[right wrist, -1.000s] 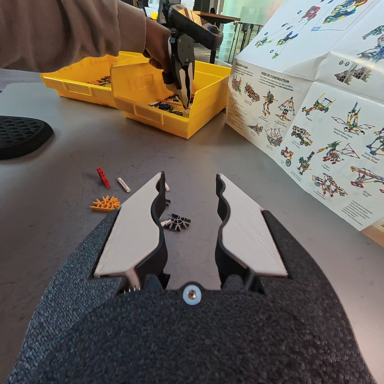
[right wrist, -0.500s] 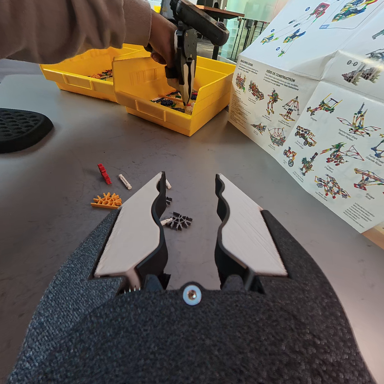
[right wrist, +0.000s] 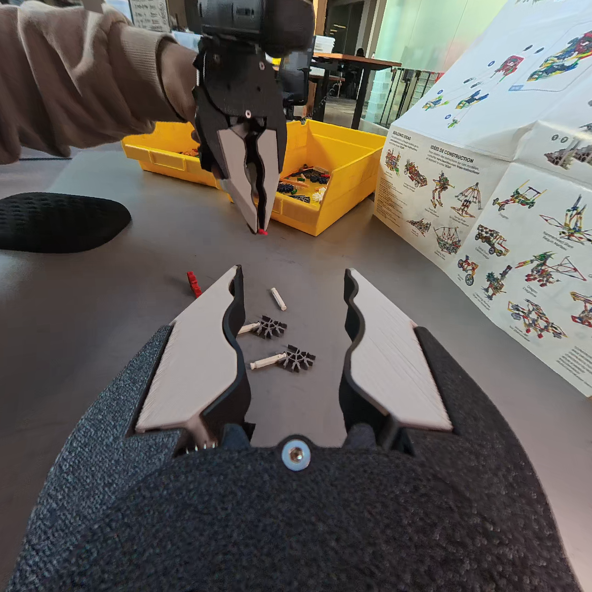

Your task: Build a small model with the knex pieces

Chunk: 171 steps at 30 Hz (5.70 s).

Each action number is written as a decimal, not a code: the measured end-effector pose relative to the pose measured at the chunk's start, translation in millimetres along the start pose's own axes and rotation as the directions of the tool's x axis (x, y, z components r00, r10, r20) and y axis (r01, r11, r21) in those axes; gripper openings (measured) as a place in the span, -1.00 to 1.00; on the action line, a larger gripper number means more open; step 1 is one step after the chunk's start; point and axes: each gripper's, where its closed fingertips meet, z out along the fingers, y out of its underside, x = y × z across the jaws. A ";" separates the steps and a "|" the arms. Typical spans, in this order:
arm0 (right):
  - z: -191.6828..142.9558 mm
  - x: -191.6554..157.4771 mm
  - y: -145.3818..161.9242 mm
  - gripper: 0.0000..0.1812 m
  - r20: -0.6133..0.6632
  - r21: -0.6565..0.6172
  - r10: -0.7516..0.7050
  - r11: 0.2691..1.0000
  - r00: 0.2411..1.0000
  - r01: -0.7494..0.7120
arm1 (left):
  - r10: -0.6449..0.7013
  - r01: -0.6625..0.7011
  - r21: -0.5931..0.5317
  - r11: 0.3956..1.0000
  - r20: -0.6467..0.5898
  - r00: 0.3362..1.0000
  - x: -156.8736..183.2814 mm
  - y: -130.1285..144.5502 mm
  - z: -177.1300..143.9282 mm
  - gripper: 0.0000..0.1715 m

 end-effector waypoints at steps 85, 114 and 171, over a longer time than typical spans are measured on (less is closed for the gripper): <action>4.5 2.1 11.1 -0.34 -0.002 -0.030 0.017 0.999 1.000 -0.017 | -0.632 0.687 0.000 0.727 0.390 0.669 -287.8 169.6 -62.2 -0.85; 4.2 4.5 12.5 -0.37 -0.008 -0.036 0.031 0.999 1.000 -0.031 | -0.555 0.586 -0.106 0.804 0.223 0.802 -256.4 152.9 -44.7 -0.83; 5.4 4.9 16.7 -0.38 -0.013 -0.064 0.025 0.998 1.000 -0.026 | -0.690 0.687 0.097 0.720 0.206 0.694 -292.0 132.7 -43.1 -0.94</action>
